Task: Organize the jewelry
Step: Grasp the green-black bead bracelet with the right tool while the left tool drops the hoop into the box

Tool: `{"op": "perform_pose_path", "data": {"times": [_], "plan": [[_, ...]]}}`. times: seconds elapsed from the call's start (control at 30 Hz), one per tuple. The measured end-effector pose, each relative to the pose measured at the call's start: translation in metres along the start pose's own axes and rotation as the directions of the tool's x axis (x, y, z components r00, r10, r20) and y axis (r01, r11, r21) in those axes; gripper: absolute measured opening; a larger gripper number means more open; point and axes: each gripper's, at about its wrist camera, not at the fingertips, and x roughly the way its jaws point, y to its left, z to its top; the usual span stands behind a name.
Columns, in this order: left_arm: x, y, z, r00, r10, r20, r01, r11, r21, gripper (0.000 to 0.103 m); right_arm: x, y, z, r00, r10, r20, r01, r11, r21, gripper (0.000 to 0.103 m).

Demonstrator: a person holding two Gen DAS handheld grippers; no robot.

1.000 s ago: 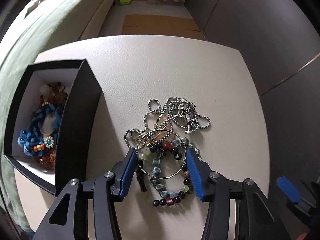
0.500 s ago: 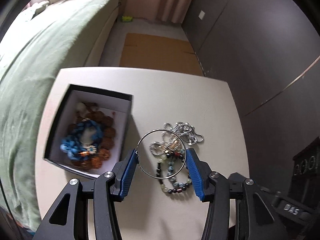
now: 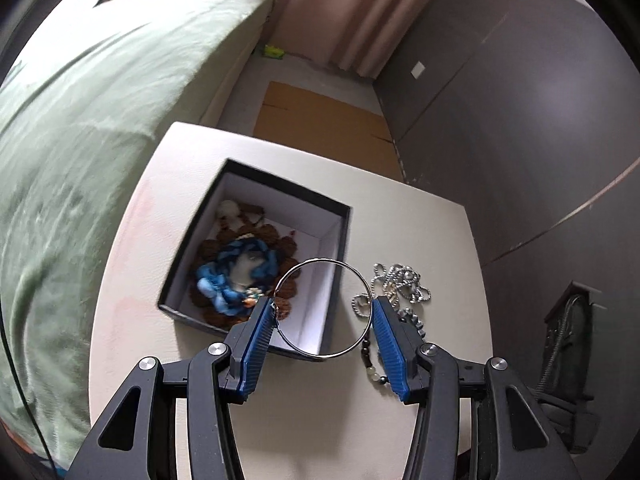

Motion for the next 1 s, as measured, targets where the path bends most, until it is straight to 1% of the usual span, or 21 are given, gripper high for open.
{"op": "perform_pose_path", "data": {"times": [0.07,0.13,0.2,0.3,0.37,0.5,0.53,0.57,0.6,0.73,0.77,0.83,0.9,0.97,1.0], "plan": [[-0.001,0.006,0.003,1.0,-0.019,-0.003,0.019,1.0,-0.004,0.052,0.004,0.004,0.0,1.0,-0.019,0.002,0.019,1.0,-0.017,0.024],[-0.002,0.013,0.005,1.0,-0.01,0.003,0.01,1.0,-0.017,0.052,0.008,0.006,0.0,0.999,-0.034,-0.002,0.034,0.999,-0.03,0.024],[-0.002,0.018,0.006,0.999,-0.041,0.0,0.041,0.999,-0.031,0.052,0.011,0.009,0.0,0.998,-0.061,0.004,0.061,0.997,-0.043,0.024],[-0.006,0.021,0.009,0.999,-0.048,0.008,0.048,0.998,-0.034,0.052,0.015,0.01,0.0,0.994,-0.112,0.004,0.112,0.992,-0.05,0.024],[-0.006,0.024,0.011,0.998,-0.058,0.008,0.059,0.997,-0.041,0.052,0.014,0.01,0.001,0.992,-0.128,0.009,0.128,0.99,-0.053,0.024],[-0.004,0.026,0.013,0.998,-0.057,0.005,0.057,0.998,-0.039,0.052,0.013,0.012,0.001,0.989,-0.144,0.025,0.145,0.987,-0.064,0.024],[-0.003,0.026,0.014,0.998,-0.059,0.002,0.059,0.997,-0.042,0.052,0.012,0.012,0.001,0.987,-0.155,0.029,0.157,0.985,-0.071,0.021],[-0.002,0.027,0.015,0.998,-0.058,0.001,0.058,0.997,-0.043,0.052,0.013,0.013,0.001,0.985,-0.172,0.033,0.174,0.982,-0.077,0.013],[-0.001,0.027,0.015,0.998,-0.058,0.001,0.058,0.997,-0.043,0.052,0.013,0.015,0.001,0.983,-0.179,0.036,0.182,0.98,-0.08,0.012],[0.002,0.027,0.018,0.998,-0.07,-0.005,0.07,0.996,-0.05,0.052,0.006,0.013,0.0,0.986,-0.16,0.049,0.163,0.984,-0.069,0.011],[0.004,0.026,0.018,0.997,-0.076,-0.003,0.076,0.996,-0.05,0.052,0.002,0.014,0.0,0.987,-0.147,0.057,0.151,0.986,-0.065,0.012],[0.005,0.026,0.021,0.996,-0.089,-0.001,0.089,0.995,-0.051,0.056,-0.008,0.015,-0.001,0.993,-0.094,0.075,0.099,0.993,-0.062,0.012],[0.004,0.025,0.022,0.994,-0.109,-0.002,0.108,0.993,-0.049,0.065,-0.016,0.02,-0.001,0.995,-0.041,0.096,0.047,0.997,-0.068,0.012],[0.001,0.026,0.024,0.994,-0.107,0.012,0.108,0.993,-0.054,0.074,-0.027,0.025,-0.002,0.993,0.022,0.119,-0.012,0.997,-0.076,0.012],[-0.002,0.029,0.024,0.994,-0.105,0.023,0.106,0.993,-0.061,0.076,-0.031,0.027,-0.002,0.991,0.044,0.129,-0.034,0.996,-0.081,0.012]]}}
